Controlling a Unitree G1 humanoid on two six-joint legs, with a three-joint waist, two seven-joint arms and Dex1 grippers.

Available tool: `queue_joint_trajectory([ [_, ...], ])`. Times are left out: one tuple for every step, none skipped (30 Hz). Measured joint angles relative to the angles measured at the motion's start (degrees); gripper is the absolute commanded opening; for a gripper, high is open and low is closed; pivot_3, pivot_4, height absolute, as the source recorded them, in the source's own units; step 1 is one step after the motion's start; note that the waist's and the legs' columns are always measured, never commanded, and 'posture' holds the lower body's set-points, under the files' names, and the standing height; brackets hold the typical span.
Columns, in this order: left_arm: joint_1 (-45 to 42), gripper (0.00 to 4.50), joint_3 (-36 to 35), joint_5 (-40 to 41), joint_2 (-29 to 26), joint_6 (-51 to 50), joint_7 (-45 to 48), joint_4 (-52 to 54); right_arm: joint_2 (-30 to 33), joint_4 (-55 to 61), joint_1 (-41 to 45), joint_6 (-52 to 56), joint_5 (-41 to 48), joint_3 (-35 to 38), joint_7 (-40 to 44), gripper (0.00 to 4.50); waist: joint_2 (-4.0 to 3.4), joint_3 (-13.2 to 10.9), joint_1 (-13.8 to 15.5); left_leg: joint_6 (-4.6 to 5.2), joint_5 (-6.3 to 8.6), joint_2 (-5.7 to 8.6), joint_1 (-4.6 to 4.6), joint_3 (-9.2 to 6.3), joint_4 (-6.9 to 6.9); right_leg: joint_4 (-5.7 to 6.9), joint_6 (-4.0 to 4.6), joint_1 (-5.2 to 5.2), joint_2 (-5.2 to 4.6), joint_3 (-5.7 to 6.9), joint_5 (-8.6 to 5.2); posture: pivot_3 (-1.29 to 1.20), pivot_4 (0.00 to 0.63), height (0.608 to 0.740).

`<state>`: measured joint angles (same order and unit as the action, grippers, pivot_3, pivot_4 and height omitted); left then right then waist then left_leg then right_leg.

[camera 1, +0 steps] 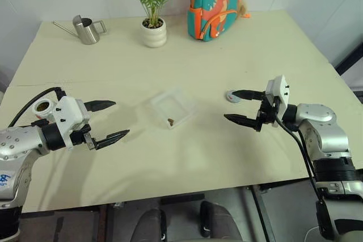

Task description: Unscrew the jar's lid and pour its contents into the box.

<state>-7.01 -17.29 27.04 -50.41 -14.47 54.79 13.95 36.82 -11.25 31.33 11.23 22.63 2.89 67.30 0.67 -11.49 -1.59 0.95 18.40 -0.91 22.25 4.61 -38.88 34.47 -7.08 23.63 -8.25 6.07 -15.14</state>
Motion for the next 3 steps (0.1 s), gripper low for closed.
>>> queue_joint_trajectory([
  [-0.7,4.48,0.8,-0.2,0.1,0.0,0.4,-1.2,0.0,0.4,-0.4,0.1,0.0,0.0,-0.3,4.50,0.00,0.0,0.0,0.01,0.00,-0.02,0.00,0.01,-0.01,0.00,0.00,0.00,0.00,0.00,0.00,0.00,0.150,0.740],
  [-1.1,4.48,1.4,-0.3,0.3,0.0,0.5,-1.6,0.0,0.6,-0.7,0.2,0.1,0.1,-0.6,4.50,0.00,0.0,0.0,0.02,0.00,-0.04,0.00,0.01,-0.03,0.00,0.00,0.00,-0.01,-0.01,0.00,0.00,0.150,0.740],
  [-1.5,4.48,2.0,-0.3,0.5,0.0,0.6,-1.6,0.0,0.6,-0.8,0.4,0.1,0.1,-0.8,4.50,0.00,0.0,0.0,0.03,0.00,-0.04,0.00,0.01,-0.04,0.00,-0.01,0.00,-0.03,-0.01,0.01,0.00,0.150,0.740],
])
